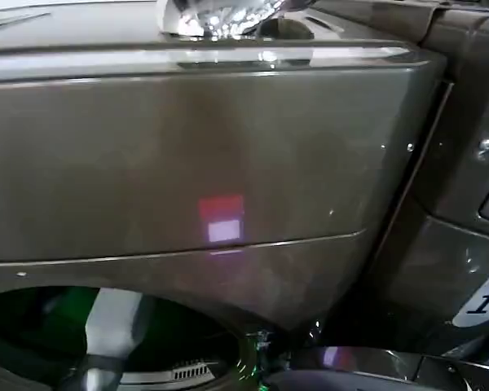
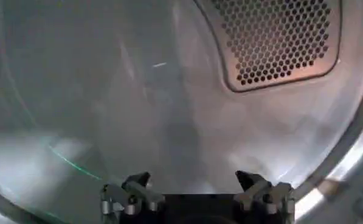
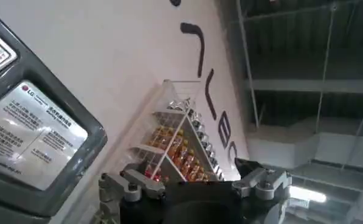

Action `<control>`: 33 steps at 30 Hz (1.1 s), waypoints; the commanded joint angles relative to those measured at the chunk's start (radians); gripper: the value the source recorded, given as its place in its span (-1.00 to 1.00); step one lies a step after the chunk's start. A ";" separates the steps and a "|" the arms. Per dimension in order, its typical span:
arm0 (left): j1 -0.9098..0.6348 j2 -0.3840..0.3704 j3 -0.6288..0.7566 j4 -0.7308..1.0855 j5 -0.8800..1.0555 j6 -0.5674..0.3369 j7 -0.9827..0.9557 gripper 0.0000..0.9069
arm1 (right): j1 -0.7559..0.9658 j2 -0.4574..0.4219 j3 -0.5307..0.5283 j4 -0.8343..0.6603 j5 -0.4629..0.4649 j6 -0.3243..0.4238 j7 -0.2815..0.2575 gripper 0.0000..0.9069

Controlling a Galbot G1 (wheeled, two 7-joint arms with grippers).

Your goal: Grasp the clothes from the dryer.

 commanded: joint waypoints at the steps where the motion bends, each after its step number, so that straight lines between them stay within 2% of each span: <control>1: -0.116 0.002 0.103 0.260 0.274 -0.172 0.336 1.00 | 0.002 0.002 -0.002 0.002 -0.001 0.001 -0.001 1.00; 8: -0.164 0.016 0.199 0.338 0.388 -0.268 0.484 1.00 | 0.005 0.004 -0.007 0.007 -0.004 0.000 -0.002 1.00; 17: -0.235 0.028 0.330 0.419 0.496 -0.352 0.570 1.00 | 0.009 0.006 -0.015 0.013 -0.005 0.000 -0.004 1.00; 27: -0.301 0.001 0.435 0.486 0.628 -0.382 0.653 1.00 | 0.011 0.006 -0.021 0.018 -0.006 -0.001 -0.006 1.00; 33: -0.302 -0.010 0.469 0.519 0.706 -0.360 0.691 1.00 | 0.014 0.006 -0.025 0.019 -0.007 -0.001 -0.006 1.00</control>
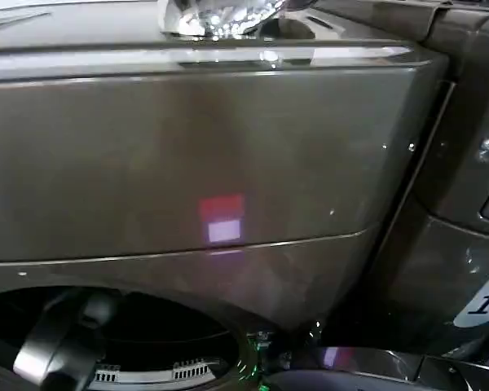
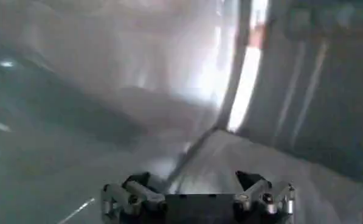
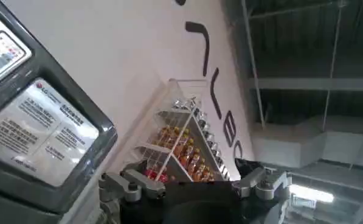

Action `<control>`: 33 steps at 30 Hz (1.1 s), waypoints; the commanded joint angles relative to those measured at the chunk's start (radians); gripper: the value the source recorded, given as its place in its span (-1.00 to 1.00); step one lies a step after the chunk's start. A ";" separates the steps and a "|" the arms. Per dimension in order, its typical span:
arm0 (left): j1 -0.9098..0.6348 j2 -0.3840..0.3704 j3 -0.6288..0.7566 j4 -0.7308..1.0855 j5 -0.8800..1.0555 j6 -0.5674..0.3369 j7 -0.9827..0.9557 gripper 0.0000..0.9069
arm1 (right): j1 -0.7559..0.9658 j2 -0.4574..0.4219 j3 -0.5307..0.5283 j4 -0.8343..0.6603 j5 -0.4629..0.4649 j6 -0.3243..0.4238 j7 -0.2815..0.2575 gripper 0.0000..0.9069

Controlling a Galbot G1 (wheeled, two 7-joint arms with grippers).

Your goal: Grasp the clothes from the dryer.

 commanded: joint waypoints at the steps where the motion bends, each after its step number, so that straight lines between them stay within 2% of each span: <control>1: -0.035 -0.012 0.094 0.075 0.156 -0.011 0.113 1.00 | 0.001 0.002 -0.003 0.002 -0.002 0.000 -0.001 1.00; 21: -0.046 -0.036 0.158 0.176 0.225 -0.073 0.230 1.00 | 0.015 0.006 -0.018 0.011 -0.006 0.000 -0.004 1.00; 32: -0.032 -0.036 0.142 0.199 0.192 -0.079 0.195 1.00 | 0.022 0.010 -0.027 0.017 -0.007 0.002 -0.008 1.00; 33: -0.030 -0.035 0.141 0.198 0.191 -0.080 0.195 0.66 | 0.022 0.009 -0.027 0.017 -0.006 0.002 -0.008 1.00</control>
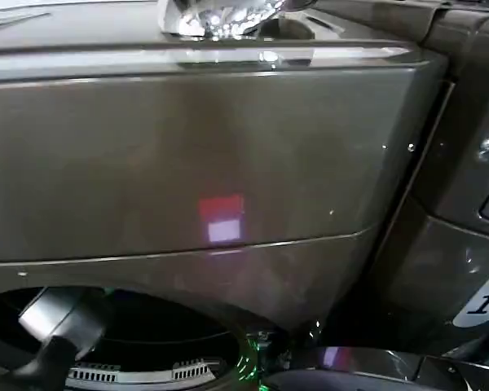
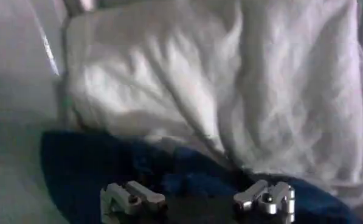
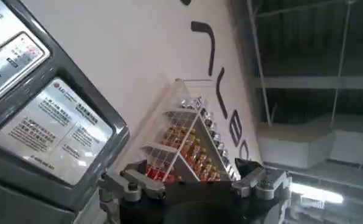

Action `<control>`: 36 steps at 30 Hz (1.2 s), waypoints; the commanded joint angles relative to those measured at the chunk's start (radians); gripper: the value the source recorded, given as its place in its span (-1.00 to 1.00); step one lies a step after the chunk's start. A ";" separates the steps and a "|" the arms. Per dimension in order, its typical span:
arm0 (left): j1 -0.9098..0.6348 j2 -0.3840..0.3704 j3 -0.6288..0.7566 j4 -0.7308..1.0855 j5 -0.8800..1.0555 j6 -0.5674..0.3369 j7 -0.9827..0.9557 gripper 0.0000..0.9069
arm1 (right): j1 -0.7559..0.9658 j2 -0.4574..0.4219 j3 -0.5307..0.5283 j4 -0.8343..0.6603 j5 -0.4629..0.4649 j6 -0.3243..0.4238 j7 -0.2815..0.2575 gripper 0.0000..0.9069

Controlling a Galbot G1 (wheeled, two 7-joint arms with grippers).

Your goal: Grasp the clothes from the dryer.

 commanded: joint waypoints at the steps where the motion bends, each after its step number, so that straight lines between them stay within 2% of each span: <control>1: 0.014 0.003 -0.002 0.016 -0.009 -0.006 -0.003 0.10 | 0.001 0.000 0.000 0.000 0.000 0.001 -0.001 1.00; 2: 0.015 0.003 -0.003 0.015 -0.014 -0.006 -0.003 -0.25 | 0.001 -0.001 0.000 0.001 0.000 0.001 -0.001 1.00; 3: 0.016 0.003 -0.007 0.014 -0.015 -0.007 -0.004 -0.80 | 0.001 -0.001 -0.001 0.002 0.000 0.001 -0.001 1.00; 4: 0.015 0.003 -0.008 0.012 -0.017 -0.008 -0.004 -1.00 | 0.001 0.000 -0.002 0.003 0.000 0.001 -0.001 1.00; 19: -0.002 0.003 -0.007 0.001 -0.048 -0.018 0.006 -1.00 | 0.000 -0.002 0.000 -0.001 0.001 0.001 -0.001 1.00; 25: 0.001 0.009 -0.032 -0.018 -0.094 0.004 -0.020 -1.00 | 0.001 -0.002 0.000 -0.001 0.001 0.001 0.000 1.00; 29: 0.014 0.016 -0.083 -0.044 -0.155 0.035 -0.081 -1.00 | 0.003 0.000 -0.003 0.000 0.001 0.002 0.000 1.00; 36: 0.079 0.040 -0.252 -0.161 -0.221 0.073 -0.182 -1.00 | 0.006 0.002 -0.008 0.003 0.001 0.003 0.000 1.00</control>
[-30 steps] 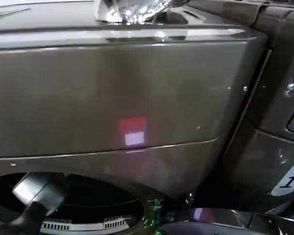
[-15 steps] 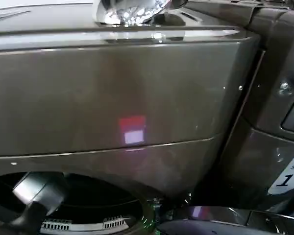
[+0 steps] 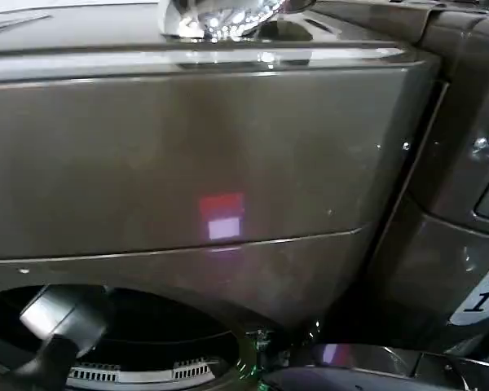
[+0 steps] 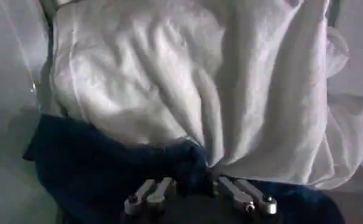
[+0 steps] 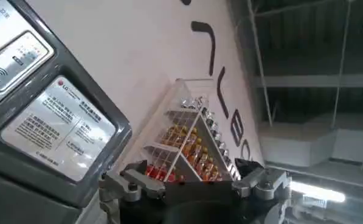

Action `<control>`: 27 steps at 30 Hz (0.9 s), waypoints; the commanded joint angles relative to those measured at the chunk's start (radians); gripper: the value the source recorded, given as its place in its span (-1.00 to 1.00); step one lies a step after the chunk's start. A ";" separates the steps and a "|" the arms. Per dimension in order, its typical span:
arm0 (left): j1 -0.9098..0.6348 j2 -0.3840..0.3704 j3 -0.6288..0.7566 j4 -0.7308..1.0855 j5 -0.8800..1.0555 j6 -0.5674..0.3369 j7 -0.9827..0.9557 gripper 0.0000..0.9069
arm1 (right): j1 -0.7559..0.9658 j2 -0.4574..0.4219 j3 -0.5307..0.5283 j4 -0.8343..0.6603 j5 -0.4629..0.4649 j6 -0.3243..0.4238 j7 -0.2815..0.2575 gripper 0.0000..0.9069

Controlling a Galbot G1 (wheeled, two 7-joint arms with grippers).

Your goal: Grasp the clothes from the dryer.

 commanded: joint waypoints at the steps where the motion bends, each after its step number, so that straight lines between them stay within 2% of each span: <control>1: 0.061 0.016 -0.196 -0.115 -0.113 0.046 -0.140 -1.00 | 0.001 0.000 -0.001 0.000 0.000 0.001 0.001 1.00; 6: 0.116 0.030 -0.295 -0.161 -0.216 0.052 -0.218 -1.00 | 0.002 0.002 0.001 -0.003 0.000 0.003 0.001 1.00; 11: 0.204 0.052 -0.351 -0.272 -0.410 0.064 -0.317 -1.00 | 0.008 0.003 -0.006 -0.002 -0.001 0.004 0.001 1.00; 27: 0.349 0.063 -0.410 -0.549 -0.728 -0.088 -0.742 -1.00 | 0.021 0.002 -0.019 -0.011 -0.003 0.009 -0.001 1.00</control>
